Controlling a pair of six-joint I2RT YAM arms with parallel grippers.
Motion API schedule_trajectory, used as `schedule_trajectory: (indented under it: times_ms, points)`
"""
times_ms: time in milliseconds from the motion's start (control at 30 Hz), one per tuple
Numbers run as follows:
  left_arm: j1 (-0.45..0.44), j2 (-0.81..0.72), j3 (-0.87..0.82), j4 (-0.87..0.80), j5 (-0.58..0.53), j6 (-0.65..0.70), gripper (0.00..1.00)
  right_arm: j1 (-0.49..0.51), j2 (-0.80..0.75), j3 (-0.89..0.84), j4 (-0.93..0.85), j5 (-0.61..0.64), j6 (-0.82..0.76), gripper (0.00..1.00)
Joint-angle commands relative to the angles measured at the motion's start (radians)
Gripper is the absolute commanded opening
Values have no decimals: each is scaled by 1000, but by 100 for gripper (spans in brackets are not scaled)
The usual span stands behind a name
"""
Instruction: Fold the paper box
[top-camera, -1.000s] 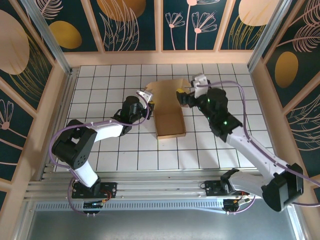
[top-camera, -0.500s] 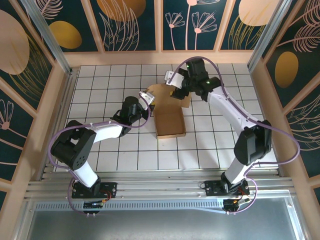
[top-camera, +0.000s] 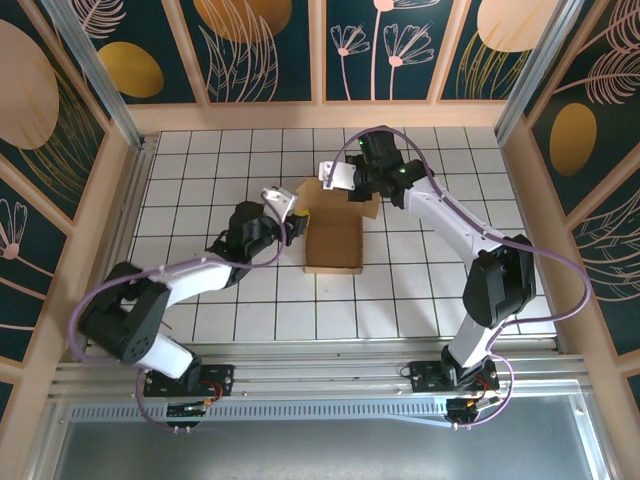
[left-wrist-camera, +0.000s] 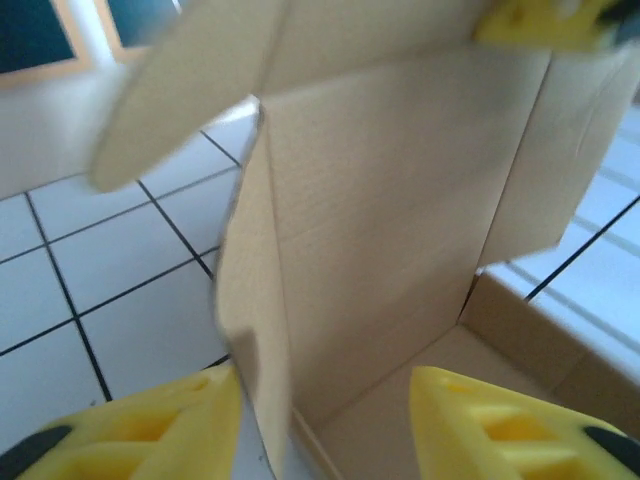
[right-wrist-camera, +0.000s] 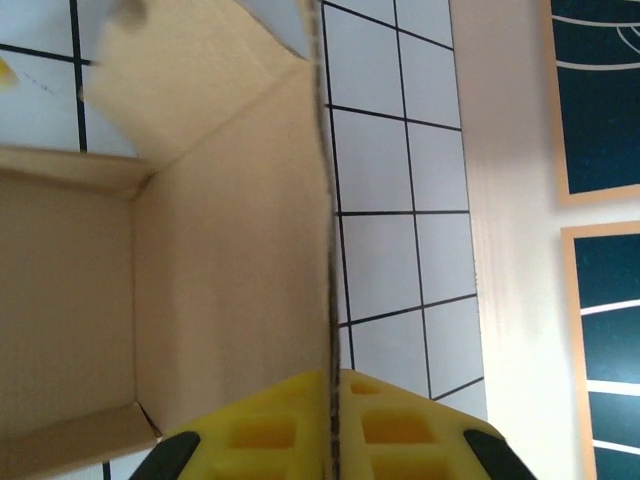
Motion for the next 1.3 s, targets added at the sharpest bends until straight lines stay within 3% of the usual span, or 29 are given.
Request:
schedule_trajectory:
  times_ms: [0,67,167,267,333,400,567,667,867,1067,1200,1267]
  points:
    - [-7,-196,-58,35,-42,-150,58,38,-58,-50,21,64,-35,8]
    - [-5,-312,-83,-42,-130,-258,66,65,-87,-92,59,103,-46,8]
    - [-4,-414,-61,-239,-255,-426,62,104,-144,-196,159,147,-58,8]
    - [23,-382,48,-535,-354,-573,54,137,-195,-304,257,185,-51,8]
    - [94,-320,97,-661,-275,-663,48,156,-221,-356,284,185,-44,7]
    - [179,-259,98,-668,-115,-735,43,167,-236,-386,283,172,-23,7]
    - [215,-41,206,-704,38,-698,41,159,-240,-381,280,156,-2,7]
    - [216,102,276,-705,135,-691,39,127,-216,-321,237,73,-1,7]
    - [216,233,339,-641,73,-660,38,82,-153,-217,144,-36,1,7]
    - [215,319,392,-615,138,-635,34,79,-106,-172,106,-42,-1,7]
    - [218,315,386,-692,-1,-625,30,78,-91,-163,99,-2,-3,7]
    - [223,294,362,-672,-3,-623,28,79,-94,-169,104,-6,-5,7]
